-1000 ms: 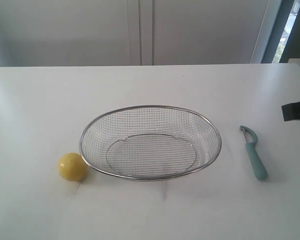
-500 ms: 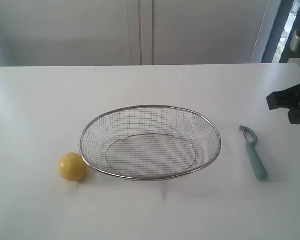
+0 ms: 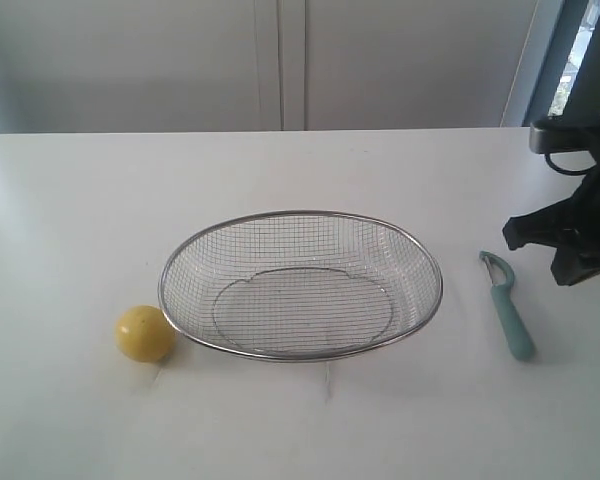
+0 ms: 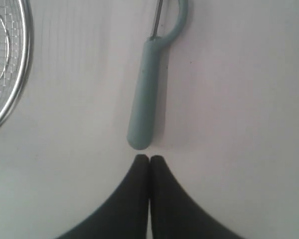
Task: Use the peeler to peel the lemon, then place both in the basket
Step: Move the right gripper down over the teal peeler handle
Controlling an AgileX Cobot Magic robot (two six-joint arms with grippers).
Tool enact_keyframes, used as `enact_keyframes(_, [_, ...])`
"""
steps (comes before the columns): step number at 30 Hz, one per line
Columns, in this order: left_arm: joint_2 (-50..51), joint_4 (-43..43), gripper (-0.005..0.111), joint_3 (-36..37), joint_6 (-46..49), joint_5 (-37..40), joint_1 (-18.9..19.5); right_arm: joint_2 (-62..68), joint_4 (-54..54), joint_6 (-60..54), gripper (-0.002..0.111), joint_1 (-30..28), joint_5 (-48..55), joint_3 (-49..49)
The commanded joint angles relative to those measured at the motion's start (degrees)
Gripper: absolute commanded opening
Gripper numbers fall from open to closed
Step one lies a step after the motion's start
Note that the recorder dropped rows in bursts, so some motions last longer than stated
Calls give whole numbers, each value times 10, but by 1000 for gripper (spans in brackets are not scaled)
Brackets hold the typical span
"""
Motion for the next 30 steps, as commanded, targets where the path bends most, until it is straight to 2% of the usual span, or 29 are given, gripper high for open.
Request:
enact_keyframes(1, [-3,-1,0,2,-4,-1,-3,2,-7,-14,0,0,-60,-3])
enact_keyframes(15, [-3,-1,0,2,-4,-1,-3,3,-3,-14,1,0,-81,-3])
enact_keyframes(18, [-3,-1,0,2,-4,-1,-3,3,-3,-14,10,0,-89,-3])
enact_keyframes(24, [-3,-1,0,2,-4,-1,-3,17,-1,-14,41,0,-100,-3])
enact_keyframes(26, [-3,-1,0,2,-4,-1,-3,26,-1,-14,45,0,-100,-3])
enact_keyframes(30, [-3,-1,0,2,-4,-1,-3,44,0,-9,45,0,-101,-3])
